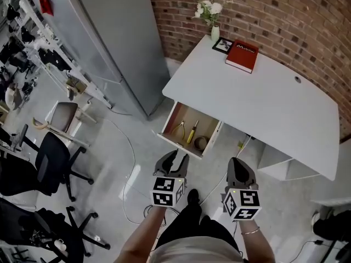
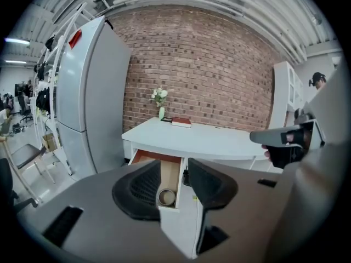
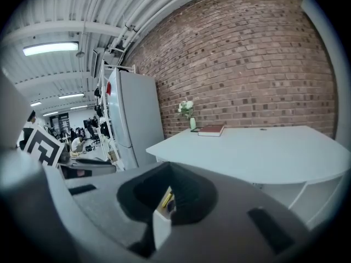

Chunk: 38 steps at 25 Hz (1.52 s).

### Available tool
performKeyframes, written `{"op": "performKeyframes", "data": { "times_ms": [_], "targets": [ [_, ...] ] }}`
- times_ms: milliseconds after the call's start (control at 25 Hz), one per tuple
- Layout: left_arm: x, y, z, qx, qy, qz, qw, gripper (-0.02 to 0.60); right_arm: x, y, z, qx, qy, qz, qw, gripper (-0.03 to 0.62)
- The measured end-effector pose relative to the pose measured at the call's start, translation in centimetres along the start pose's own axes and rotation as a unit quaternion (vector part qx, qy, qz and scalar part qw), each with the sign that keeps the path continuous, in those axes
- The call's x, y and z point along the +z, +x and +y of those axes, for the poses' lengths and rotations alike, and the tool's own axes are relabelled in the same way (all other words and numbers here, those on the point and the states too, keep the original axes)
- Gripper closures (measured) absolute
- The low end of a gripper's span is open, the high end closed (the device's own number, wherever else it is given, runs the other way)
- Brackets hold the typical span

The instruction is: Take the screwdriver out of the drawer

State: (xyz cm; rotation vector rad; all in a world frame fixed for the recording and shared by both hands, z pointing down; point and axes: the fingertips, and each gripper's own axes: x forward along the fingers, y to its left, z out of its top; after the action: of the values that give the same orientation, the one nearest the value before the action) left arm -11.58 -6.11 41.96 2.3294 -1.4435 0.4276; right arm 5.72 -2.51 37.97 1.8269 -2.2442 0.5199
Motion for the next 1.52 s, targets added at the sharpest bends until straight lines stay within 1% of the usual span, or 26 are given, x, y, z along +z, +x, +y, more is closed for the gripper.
{"op": "performKeyframes", "data": {
  "times_ms": [160,400,480,520,720,960,1080,1200,1360,1520],
  "targets": [
    [-0.1,1.8,1.6,-0.002,-0.003,0.006,1.0000,0.439,-0.3,1.5,0.2,-0.009,0.000,0.008,1.000,0.592],
    [-1.1,4.2,2.9,-0.003,-0.001,0.025,0.9997,0.442,-1.4,3.8,0.5,-0.004,0.004,0.027,1.000,0.592],
    [-1.4,5.1,3.3,-0.003,-0.005,0.026,0.9996,0.468,-1.8,4.8,0.6,0.002,0.004,0.033,0.999,0.592],
    [-1.7,5.6,3.5,-0.002,-0.006,0.027,0.9996,0.471,-2.1,5.3,0.7,0.006,0.003,0.035,0.999,0.592],
    [-3.7,8.7,4.0,0.002,-0.001,0.048,0.9988,0.469,-4.2,7.7,-0.2,0.016,0.008,0.052,0.999,0.592],
    [-5.6,12.2,4.8,0.006,0.009,0.065,0.9979,0.471,-7.1,9.7,-1.5,0.016,0.019,0.074,0.997,0.592],
    [-6.6,14.2,5.1,0.002,0.009,0.075,0.9971,0.471,-8.7,10.4,-1.9,0.015,0.020,0.084,0.996,0.592],
    [-7.9,16.0,5.7,-0.001,0.018,0.095,0.9954,0.465,-10.0,11.0,-2.0,0.014,0.024,0.090,0.996,0.592],
    [-9.6,18.7,6.5,0.003,0.036,0.130,0.9909,0.463,-11.3,11.6,-2.6,0.015,0.035,0.097,0.995,0.592],
    [-10.5,21.1,6.6,-0.002,0.048,0.152,0.9872,0.457,-12.5,12.3,-3.4,0.006,0.044,0.104,0.994,0.592]
  ]
}}
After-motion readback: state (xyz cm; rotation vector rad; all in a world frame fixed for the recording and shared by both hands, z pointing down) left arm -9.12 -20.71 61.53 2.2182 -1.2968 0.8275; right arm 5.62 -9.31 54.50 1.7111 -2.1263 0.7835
